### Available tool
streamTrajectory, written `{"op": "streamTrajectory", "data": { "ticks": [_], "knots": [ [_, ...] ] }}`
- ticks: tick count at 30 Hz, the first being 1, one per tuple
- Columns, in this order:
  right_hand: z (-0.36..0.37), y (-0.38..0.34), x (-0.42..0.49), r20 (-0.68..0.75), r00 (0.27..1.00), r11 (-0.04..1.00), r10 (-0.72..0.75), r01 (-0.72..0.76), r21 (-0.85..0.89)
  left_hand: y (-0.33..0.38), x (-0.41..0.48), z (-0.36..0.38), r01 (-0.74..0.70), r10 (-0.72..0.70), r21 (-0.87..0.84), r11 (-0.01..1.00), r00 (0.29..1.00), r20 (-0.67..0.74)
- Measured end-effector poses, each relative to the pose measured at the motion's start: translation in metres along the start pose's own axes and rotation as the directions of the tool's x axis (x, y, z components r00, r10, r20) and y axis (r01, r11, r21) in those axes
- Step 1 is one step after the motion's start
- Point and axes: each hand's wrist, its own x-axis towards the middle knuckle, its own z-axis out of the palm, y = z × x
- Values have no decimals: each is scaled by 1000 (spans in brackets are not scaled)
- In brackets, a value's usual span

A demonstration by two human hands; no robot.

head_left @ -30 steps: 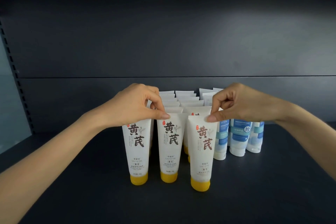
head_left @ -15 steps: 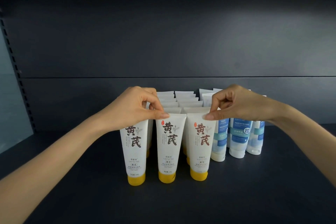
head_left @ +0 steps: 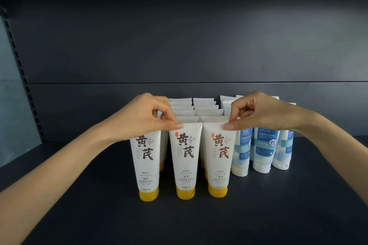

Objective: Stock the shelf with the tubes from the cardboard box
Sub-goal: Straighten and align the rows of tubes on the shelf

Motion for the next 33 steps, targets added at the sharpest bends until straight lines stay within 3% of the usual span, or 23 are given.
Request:
{"op": "streamTrajectory", "data": {
  "ticks": [11, 17, 22, 27, 33],
  "knots": [
    [-11, -3, -3, 10, 999, 999, -36, 36, -1, 2, 6, -8, 6, -9, 59, 998, 998, 56],
    [-58, -6, -1, -280, 958, 997, -68, 72, 5, 15, 27, -45, -39, 45, 85, 996, 997, -70],
    [-93, 1, 6, -366, 928, 997, -66, 48, -58, 36, 66, -55, -28, 30, 202, 979, 1000, -7],
    [-112, 22, 16, -339, 941, 991, 10, -53, -119, 41, 117, -37, 9, -26, 293, 956, 998, 54],
    [-125, 65, 32, -294, 952, 974, 84, -141, -175, 35, 176, -2, -59, -26, 418, 906, 981, 195]
  ]
}}
